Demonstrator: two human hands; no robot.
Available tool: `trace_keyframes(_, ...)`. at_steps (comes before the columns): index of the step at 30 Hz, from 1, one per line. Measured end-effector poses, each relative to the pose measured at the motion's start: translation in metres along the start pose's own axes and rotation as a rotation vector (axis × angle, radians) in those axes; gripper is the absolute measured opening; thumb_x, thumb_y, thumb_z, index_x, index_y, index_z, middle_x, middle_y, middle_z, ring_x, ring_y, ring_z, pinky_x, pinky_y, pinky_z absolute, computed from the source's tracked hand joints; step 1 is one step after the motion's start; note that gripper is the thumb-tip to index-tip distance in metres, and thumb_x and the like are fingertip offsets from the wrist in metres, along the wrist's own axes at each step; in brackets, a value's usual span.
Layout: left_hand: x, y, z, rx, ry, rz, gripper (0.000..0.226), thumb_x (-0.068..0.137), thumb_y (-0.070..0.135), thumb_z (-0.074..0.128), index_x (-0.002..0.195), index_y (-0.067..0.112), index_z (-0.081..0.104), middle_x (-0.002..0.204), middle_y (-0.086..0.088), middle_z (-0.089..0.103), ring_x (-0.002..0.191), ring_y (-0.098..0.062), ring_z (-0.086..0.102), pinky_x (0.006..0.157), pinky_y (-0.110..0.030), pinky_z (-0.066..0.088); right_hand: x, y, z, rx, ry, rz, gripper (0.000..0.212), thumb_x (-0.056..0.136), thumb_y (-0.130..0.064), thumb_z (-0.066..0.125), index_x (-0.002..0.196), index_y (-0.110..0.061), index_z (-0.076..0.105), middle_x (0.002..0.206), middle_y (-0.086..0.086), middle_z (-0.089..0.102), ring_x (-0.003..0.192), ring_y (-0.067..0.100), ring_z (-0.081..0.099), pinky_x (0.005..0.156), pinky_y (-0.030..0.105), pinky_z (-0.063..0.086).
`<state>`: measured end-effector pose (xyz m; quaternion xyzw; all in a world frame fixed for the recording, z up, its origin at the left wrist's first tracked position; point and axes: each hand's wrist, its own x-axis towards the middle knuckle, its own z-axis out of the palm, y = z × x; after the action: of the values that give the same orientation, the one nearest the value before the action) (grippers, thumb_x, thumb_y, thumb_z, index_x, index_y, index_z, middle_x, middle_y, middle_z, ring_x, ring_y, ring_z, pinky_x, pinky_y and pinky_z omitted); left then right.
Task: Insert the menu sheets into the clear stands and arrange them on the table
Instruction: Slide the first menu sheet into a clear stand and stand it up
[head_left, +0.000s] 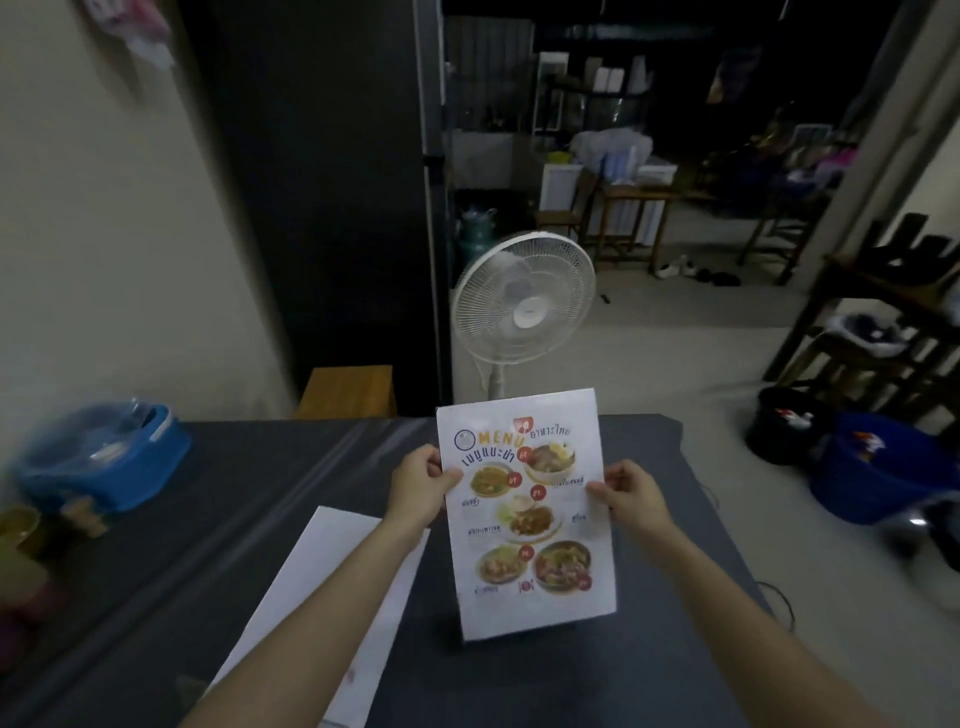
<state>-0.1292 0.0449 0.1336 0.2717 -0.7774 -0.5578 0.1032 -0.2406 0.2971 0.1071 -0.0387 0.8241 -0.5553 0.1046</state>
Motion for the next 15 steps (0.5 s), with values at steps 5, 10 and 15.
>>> trace_keyframes(5,-0.01,0.004,0.014,0.083,0.048,0.113,0.017,0.087,0.015,0.066,0.089,-0.001,0.06,0.09,-0.011,0.073,0.084,-0.027,0.07,0.073,-0.047,0.06,-0.008,0.01,-0.01,0.015,0.063,-0.005,0.022,0.08,-0.014,0.071,0.072,-0.016,0.05,0.082,0.007,0.064,0.079,0.026,0.062,0.069,0.042,0.053)
trace_keyframes(10,-0.014,-0.003,0.023,0.081,0.056,0.13,0.013,0.09,0.015,0.064,0.092,0.003,0.062,0.095,-0.007,0.072,0.085,-0.02,0.069,0.068,-0.03,0.059,-0.007,0.019,-0.009,0.046,0.066,0.009,0.023,0.08,-0.012,0.071,0.072,-0.015,0.05,0.083,0.007,0.063,0.08,0.026,0.061,0.072,0.043,0.053)
trace_keyframes(15,-0.014,-0.008,0.029,0.091,0.067,0.146,0.01,0.09,0.014,0.064,0.092,0.005,0.06,0.093,0.0,0.069,0.076,-0.004,0.063,0.06,-0.015,0.048,-0.002,0.026,-0.004,0.111,0.062,0.011,0.02,0.082,-0.011,0.069,0.074,-0.012,0.051,0.085,0.008,0.062,0.08,0.025,0.06,0.062,0.029,0.049)
